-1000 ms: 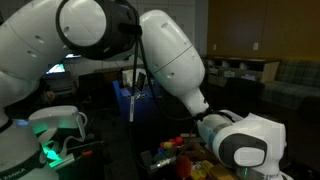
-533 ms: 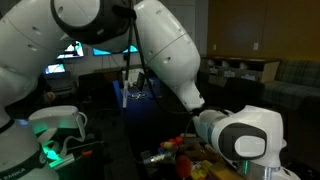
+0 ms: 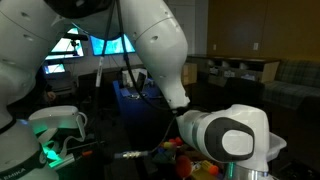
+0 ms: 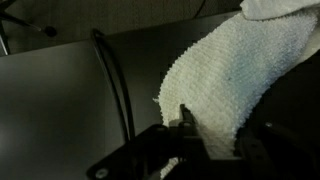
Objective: Use the towel to sweep the things on the table to the left and then put the towel in the white bin
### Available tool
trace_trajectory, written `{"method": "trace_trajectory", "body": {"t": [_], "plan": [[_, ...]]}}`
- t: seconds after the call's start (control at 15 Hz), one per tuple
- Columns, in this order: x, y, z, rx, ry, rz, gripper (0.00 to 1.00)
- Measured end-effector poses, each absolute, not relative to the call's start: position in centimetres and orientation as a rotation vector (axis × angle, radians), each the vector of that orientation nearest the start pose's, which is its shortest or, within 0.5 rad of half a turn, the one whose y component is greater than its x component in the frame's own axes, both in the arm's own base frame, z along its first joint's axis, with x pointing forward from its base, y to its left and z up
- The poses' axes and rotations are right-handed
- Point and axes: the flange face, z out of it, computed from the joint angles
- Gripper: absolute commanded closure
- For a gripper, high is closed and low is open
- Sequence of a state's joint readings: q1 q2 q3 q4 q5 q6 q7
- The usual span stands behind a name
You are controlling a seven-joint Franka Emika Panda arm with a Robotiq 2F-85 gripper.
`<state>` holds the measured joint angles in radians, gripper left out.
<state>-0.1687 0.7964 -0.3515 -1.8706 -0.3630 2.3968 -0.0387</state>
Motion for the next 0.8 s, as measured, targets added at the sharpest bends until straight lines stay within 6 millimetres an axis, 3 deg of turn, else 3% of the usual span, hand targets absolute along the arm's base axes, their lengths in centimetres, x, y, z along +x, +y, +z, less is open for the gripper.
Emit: {"method": "trace_trajectory", "body": {"t": [0.47, 0.8], "plan": [[44.5, -24.1, 4.8, -3.316, 0.112, 0.959, 0.87], [42.2, -19.8, 3.4, -3.241, 0.026, 1.028, 0.87]]}}
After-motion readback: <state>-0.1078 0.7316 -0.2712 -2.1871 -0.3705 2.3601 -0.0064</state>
